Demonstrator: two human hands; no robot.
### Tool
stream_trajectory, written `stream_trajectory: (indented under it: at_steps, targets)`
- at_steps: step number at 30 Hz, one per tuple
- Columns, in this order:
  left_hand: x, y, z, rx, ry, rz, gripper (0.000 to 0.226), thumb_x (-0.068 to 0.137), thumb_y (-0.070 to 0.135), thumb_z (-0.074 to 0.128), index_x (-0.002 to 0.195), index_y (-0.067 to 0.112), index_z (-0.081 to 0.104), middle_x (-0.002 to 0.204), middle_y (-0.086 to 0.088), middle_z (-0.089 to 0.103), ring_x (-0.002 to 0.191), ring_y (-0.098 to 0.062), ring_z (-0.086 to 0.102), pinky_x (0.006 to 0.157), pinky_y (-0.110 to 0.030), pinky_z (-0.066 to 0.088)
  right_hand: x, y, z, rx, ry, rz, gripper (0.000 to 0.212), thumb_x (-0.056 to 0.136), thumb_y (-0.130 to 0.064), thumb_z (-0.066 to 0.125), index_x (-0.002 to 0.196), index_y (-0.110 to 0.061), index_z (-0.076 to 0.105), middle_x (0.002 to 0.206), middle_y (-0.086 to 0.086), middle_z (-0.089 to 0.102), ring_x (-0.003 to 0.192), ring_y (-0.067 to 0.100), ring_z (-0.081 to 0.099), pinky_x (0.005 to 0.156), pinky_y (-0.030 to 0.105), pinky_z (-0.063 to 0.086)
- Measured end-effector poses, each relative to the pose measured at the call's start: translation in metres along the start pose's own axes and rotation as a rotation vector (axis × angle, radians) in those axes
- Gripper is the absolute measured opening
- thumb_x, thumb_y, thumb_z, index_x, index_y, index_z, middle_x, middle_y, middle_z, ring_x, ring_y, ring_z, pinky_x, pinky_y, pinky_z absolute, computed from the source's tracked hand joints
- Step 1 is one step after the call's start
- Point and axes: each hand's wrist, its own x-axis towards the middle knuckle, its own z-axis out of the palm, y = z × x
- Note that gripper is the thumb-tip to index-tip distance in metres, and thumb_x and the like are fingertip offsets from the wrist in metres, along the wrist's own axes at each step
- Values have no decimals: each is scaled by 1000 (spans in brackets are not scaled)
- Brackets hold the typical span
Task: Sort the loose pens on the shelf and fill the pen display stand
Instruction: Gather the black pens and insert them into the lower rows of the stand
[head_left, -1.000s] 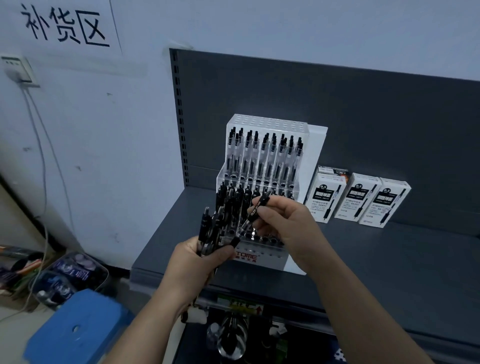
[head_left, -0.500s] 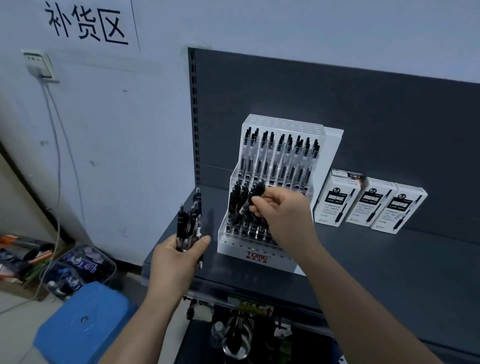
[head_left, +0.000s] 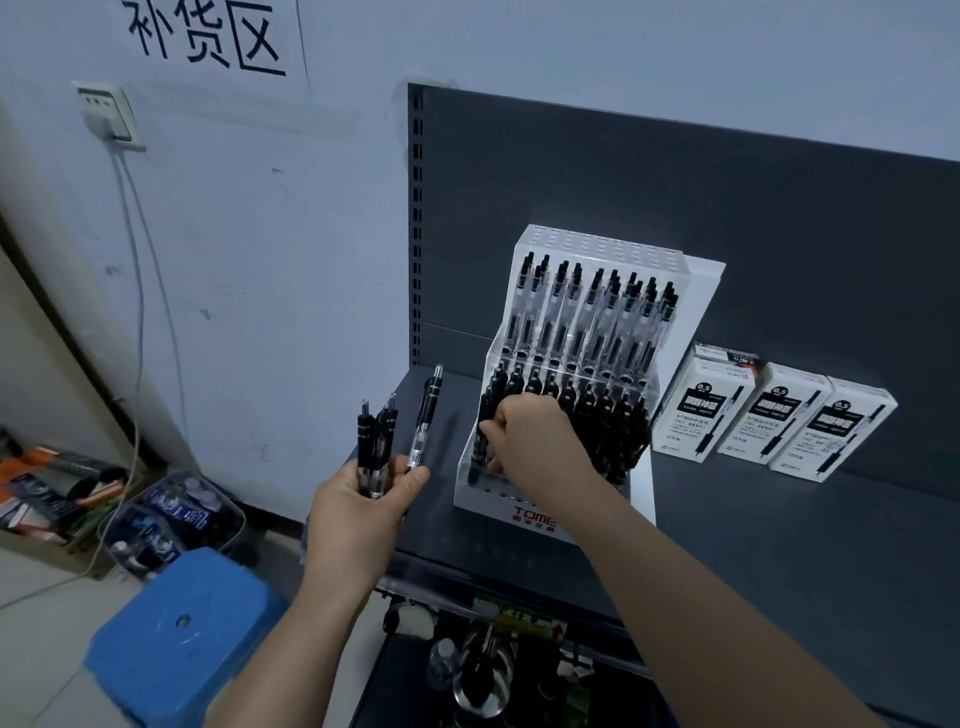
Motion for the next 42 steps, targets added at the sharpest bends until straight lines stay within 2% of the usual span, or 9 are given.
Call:
stream_trajectory:
  at_steps: [6,10,14,19,22,26,32,36,42]
  targets:
    - [-1,2,1,-39,-30,-39,10,78,17,77,85,15,70,52,5,54,43,-8,42,43,-20,37,-5,3,-6,91,-53,85,34,97,-26,55,78,0,67,68,11,69,62,21,69,67,37,60]
    - [-7,7,3,-82,-165,-91,9,83,17,73,89,12,69,57,0,56,44,-9,39,40,-20,34,-27,-4,-24,533,-7,158,17,95,-27,59,93,-16,71,70,-1,68,53,6,61,55,20,54]
    - [-14,11,9,-17,-346,-67,14,90,20,63,97,9,67,55,8,65,41,-6,41,39,-19,33,-36,-5,-32,887,-105,188,15,95,-17,59,107,-16,68,65,-4,59,52,5,52,54,19,47]
    - [-16,14,13,24,-323,-77,24,91,27,62,89,4,65,47,8,55,38,-8,37,38,-20,31,-39,2,-42,1038,-66,220,5,89,-5,64,90,-6,69,69,4,71,61,11,67,61,22,54]
    - [-13,12,10,83,-221,-64,33,92,40,56,86,8,63,51,0,48,41,-12,41,41,-25,34,-39,14,-50,985,158,210,4,86,-6,67,90,-5,67,76,10,73,72,21,73,71,30,60]
    - [-9,7,10,79,-154,-81,31,100,30,43,89,4,55,55,-4,51,44,-15,46,47,-29,39,-39,20,-48,870,318,166,7,86,-4,68,87,-11,65,74,7,72,71,16,73,70,30,61]
    - [-6,2,10,15,-202,-76,21,100,22,47,92,11,63,66,-3,60,64,-18,56,61,-29,46,-31,17,-26,556,243,136,5,89,-15,67,90,-10,68,74,-3,71,69,4,70,72,30,60]
    - [-9,6,7,-10,-201,-22,15,97,20,53,94,17,67,76,0,73,72,-17,67,68,-28,53,-22,12,-18,332,137,109,17,93,-21,63,86,-6,67,72,2,70,70,12,70,74,35,59]
    - [-16,11,6,-13,-262,-37,18,97,24,52,97,11,63,73,5,73,57,-11,63,53,-20,52,-16,8,-16,205,12,137,31,96,-28,57,82,-2,69,70,11,71,67,22,70,72,38,59]
